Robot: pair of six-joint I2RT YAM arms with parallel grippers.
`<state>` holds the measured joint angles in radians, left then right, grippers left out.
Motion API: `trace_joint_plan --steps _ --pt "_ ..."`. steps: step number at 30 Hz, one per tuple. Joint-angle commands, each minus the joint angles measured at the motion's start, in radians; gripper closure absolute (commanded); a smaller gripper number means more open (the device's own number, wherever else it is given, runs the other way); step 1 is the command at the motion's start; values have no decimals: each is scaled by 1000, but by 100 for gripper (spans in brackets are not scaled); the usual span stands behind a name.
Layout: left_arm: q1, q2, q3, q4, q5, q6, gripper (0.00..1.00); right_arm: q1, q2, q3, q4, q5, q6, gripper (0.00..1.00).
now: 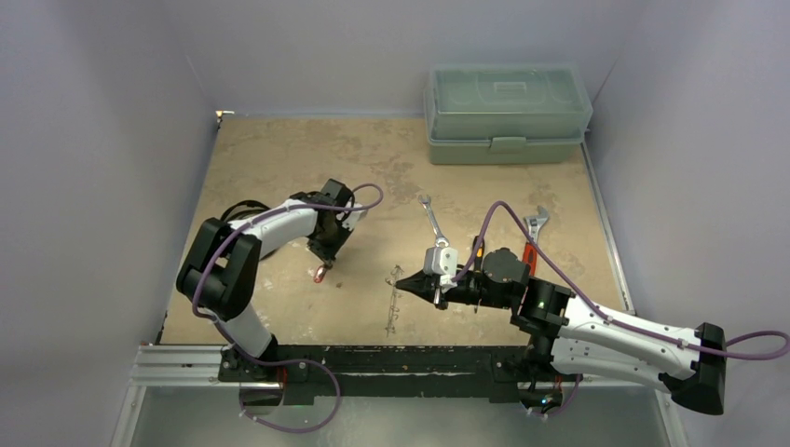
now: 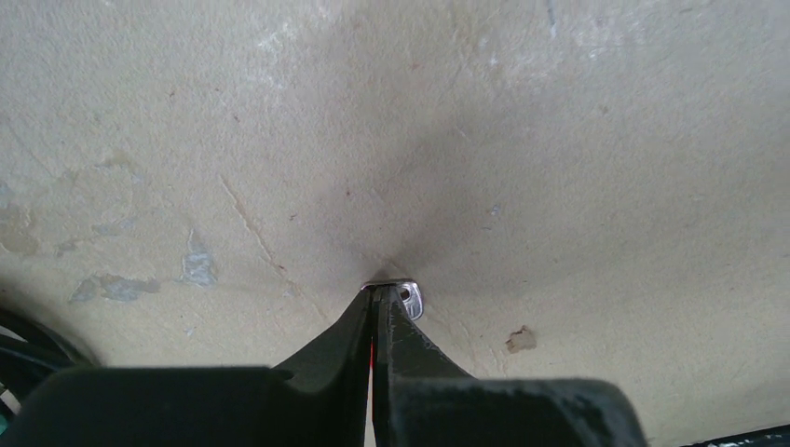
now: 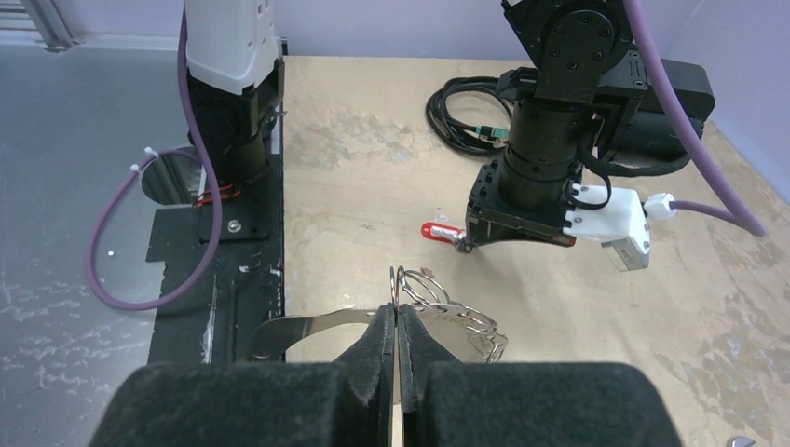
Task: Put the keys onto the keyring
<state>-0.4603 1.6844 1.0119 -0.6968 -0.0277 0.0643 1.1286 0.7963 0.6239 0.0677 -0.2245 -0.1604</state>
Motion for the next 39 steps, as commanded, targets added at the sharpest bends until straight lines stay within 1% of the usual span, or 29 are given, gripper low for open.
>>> trace_joint_plan --steps 1,5,11,16,20,22,23,27,30,33,35,37,39 --pt "-1 -52 33 70 95 -55 100 8 -7 36 42 28 -8 100" --pt "-28 -105 12 167 182 -175 100 8 -14 30 46 45 -10 100" --pt "-119 -112 -24 293 194 -309 100 8 -37 24 50 76 -13 100" --pt "-194 -68 -41 302 192 -388 100 9 -47 15 59 95 -16 100" --pt "-233 -48 -47 283 209 -397 100 9 -39 14 59 102 -18 100" --pt "-233 -56 -48 268 203 -394 93 9 -34 14 58 103 -19 100" --pt "-233 -65 -46 262 193 -394 88 10 -33 15 58 104 -20 100" --pt "-233 -129 -38 240 165 -397 62 8 -33 15 56 113 -24 100" --pt "-234 -170 -24 202 106 -408 51 9 -36 13 54 119 -23 100" --pt "-234 -190 -15 155 48 -442 49 9 -37 13 53 126 -23 100" --pt "-239 -196 -30 155 65 -457 50 10 -36 10 53 129 -23 100" --pt "-258 -220 -79 199 95 -447 51 10 -35 11 54 129 -22 100" --pt "-294 -270 -141 258 58 -418 51 10 -33 10 51 129 -19 100"
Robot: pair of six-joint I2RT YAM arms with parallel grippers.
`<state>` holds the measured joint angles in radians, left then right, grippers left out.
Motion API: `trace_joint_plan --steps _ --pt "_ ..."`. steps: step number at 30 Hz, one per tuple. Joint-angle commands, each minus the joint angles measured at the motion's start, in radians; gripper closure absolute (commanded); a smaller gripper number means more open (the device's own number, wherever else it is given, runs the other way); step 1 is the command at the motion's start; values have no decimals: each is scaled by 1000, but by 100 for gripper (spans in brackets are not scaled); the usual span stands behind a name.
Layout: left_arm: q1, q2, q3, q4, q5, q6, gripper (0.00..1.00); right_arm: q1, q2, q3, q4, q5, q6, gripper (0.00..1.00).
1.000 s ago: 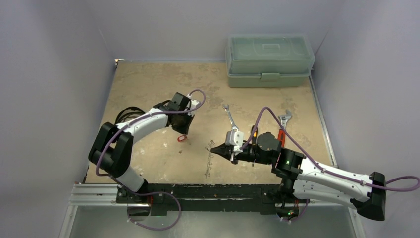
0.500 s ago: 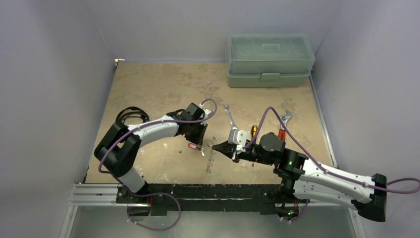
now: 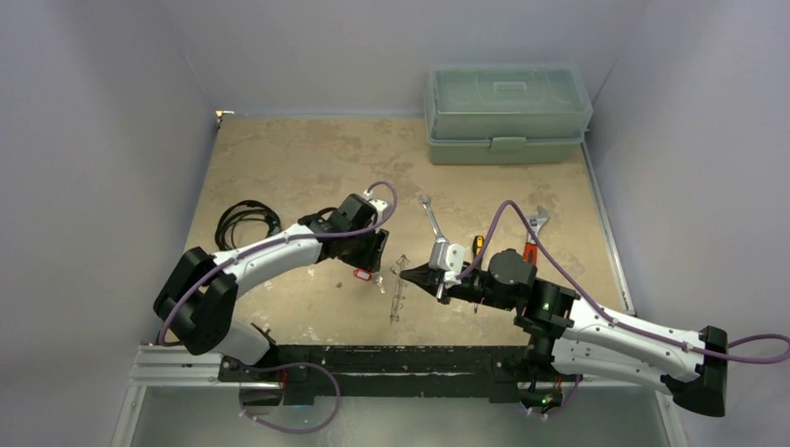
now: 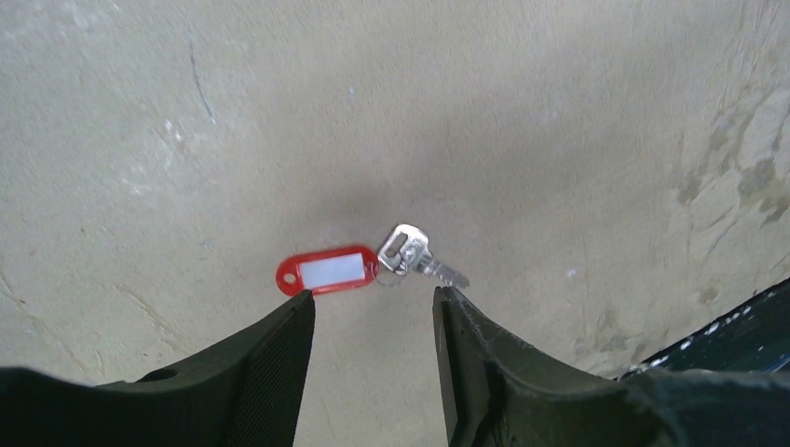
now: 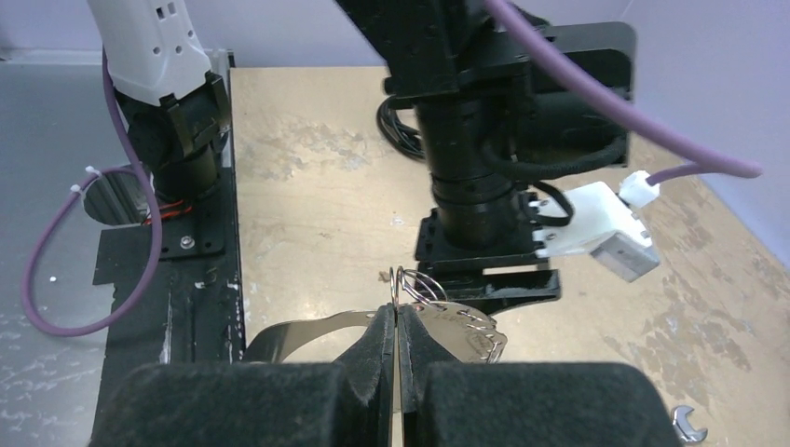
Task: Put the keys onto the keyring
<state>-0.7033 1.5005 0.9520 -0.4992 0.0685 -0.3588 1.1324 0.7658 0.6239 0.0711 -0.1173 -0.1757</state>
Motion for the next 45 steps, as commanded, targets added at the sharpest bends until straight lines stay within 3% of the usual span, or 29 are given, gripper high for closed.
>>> trace_joint_plan --steps 1,5,12,18,21,27,38,45 --pt "-70 -109 -110 87 -78 25 52 6 -3 11 46 24 -3 100" --pt "-112 -193 -204 188 -168 151 53 6 -11 18 29 30 -1 100" --pt "-114 -414 -338 411 18 535 50 6 -95 79 -68 85 8 100" --pt "-117 -344 -278 235 148 883 56 6 -141 62 -115 191 33 100" --pt "-150 -282 -283 218 107 988 56 6 -133 70 -140 271 45 100" --pt "-154 -209 -331 317 97 1011 58 6 -201 43 -138 414 73 100" --pt "-152 -193 -365 396 23 1112 59 6 -248 23 -135 454 94 100" --pt "-151 -204 -413 421 59 1150 62 6 -273 15 -136 476 107 100"
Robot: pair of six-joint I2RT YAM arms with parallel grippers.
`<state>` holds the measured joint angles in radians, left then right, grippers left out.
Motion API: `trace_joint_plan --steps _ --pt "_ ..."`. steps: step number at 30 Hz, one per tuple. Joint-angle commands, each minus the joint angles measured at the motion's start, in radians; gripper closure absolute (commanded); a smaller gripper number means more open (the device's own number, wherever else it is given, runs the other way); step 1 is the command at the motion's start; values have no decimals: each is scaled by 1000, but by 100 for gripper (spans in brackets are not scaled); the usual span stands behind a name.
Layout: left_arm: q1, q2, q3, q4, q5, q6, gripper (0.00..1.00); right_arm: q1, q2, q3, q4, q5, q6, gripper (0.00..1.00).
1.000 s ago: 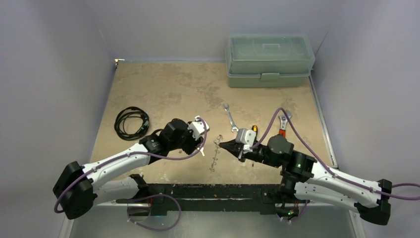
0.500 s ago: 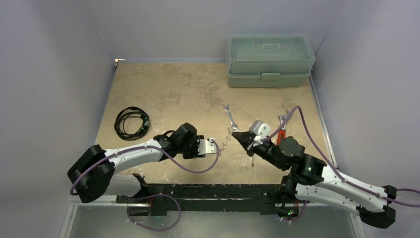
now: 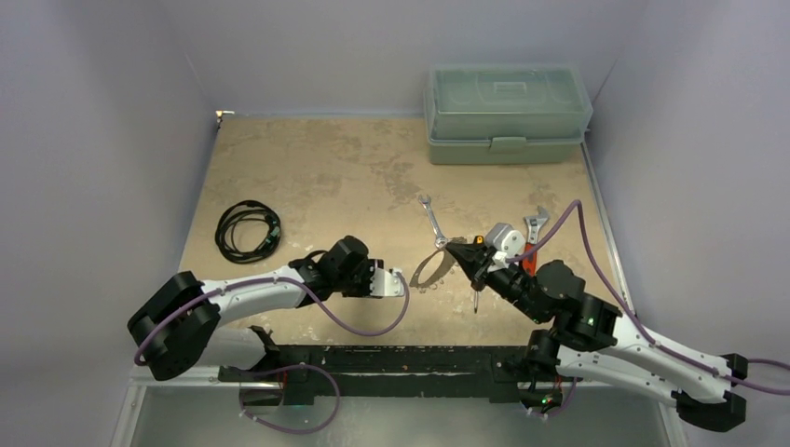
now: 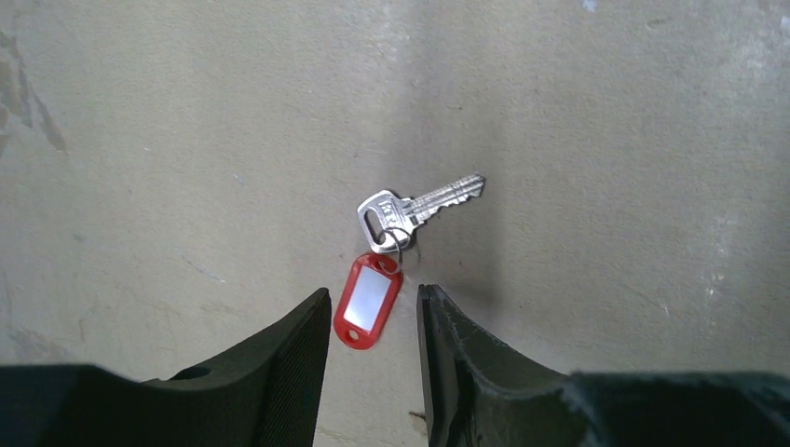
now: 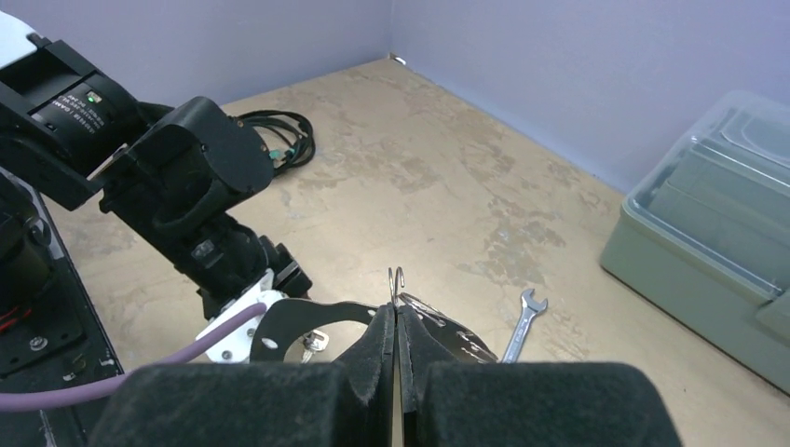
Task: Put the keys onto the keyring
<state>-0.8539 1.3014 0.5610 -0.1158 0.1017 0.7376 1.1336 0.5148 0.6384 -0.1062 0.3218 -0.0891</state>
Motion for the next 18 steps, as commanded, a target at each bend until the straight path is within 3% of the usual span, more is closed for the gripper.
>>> trace_joint_plan --steps 1,9,18 --pt "-1 1 -18 36 28 51 62 5 -26 4 37 41 20 100" --pt "0 57 -14 62 5 45 66 5 -50 -5 52 41 16 100" --pt "0 90 -2 55 17 52 77 5 -47 -6 62 17 12 100"
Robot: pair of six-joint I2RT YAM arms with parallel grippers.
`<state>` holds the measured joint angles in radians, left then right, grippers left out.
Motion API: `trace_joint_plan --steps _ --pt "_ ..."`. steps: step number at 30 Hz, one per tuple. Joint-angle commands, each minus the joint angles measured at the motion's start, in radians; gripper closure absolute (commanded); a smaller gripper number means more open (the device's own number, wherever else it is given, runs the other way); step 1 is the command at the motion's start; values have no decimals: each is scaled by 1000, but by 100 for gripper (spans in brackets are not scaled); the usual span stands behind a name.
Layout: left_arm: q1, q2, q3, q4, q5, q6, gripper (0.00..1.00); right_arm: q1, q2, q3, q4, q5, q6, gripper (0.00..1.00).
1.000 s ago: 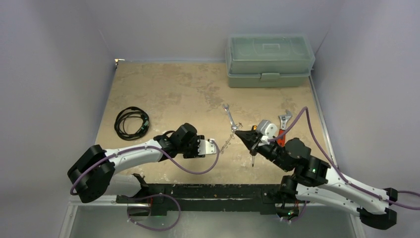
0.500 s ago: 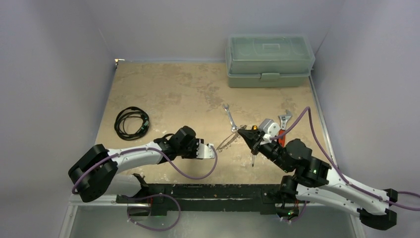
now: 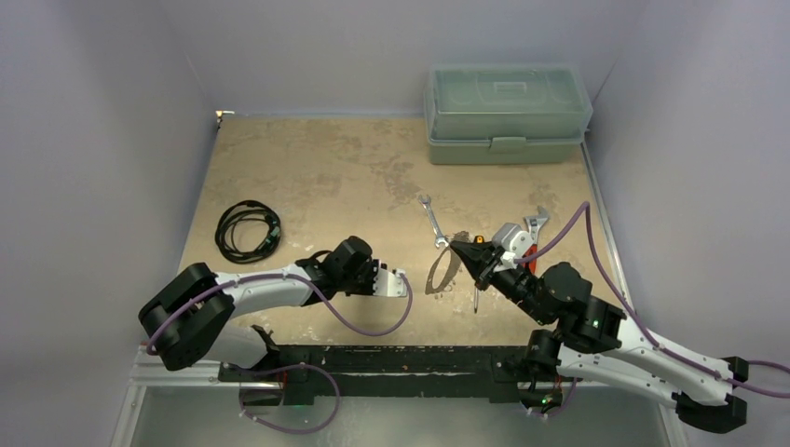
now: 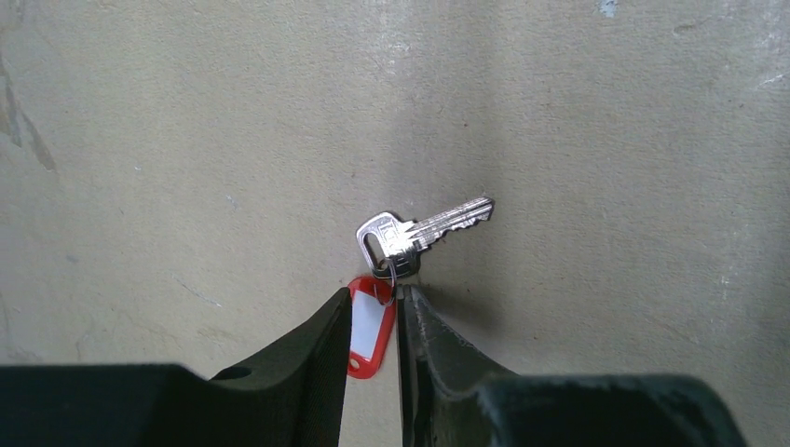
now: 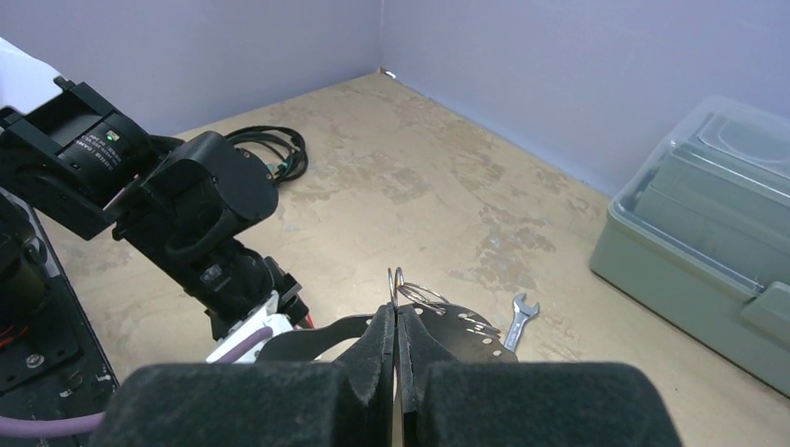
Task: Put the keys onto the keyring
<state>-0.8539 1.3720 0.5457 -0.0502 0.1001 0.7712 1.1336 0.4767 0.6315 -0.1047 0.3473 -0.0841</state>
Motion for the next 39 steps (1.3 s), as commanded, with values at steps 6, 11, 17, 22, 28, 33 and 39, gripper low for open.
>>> trace_joint_plan --steps 6,11,17,22,28,33,39 --pt "-1 22 13 -12 28 19 79 5 -9 -4 63 -7 9 100" --pt "-1 27 19 -24 44 21 100 5 -12 -4 64 -7 10 100" --pt "-1 7 25 -37 60 15 100 5 -7 -6 65 -8 9 100" --pt "0 -41 25 -34 60 -9 100 5 -3 -6 67 -6 8 100" --pt "1 -108 22 -32 80 -38 100 5 13 -6 66 -6 4 100" --pt "7 -171 23 -38 98 -54 100 5 31 -5 70 -10 0 100" --pt "13 -239 22 -37 109 -74 100 5 47 -7 67 -11 -1 100"
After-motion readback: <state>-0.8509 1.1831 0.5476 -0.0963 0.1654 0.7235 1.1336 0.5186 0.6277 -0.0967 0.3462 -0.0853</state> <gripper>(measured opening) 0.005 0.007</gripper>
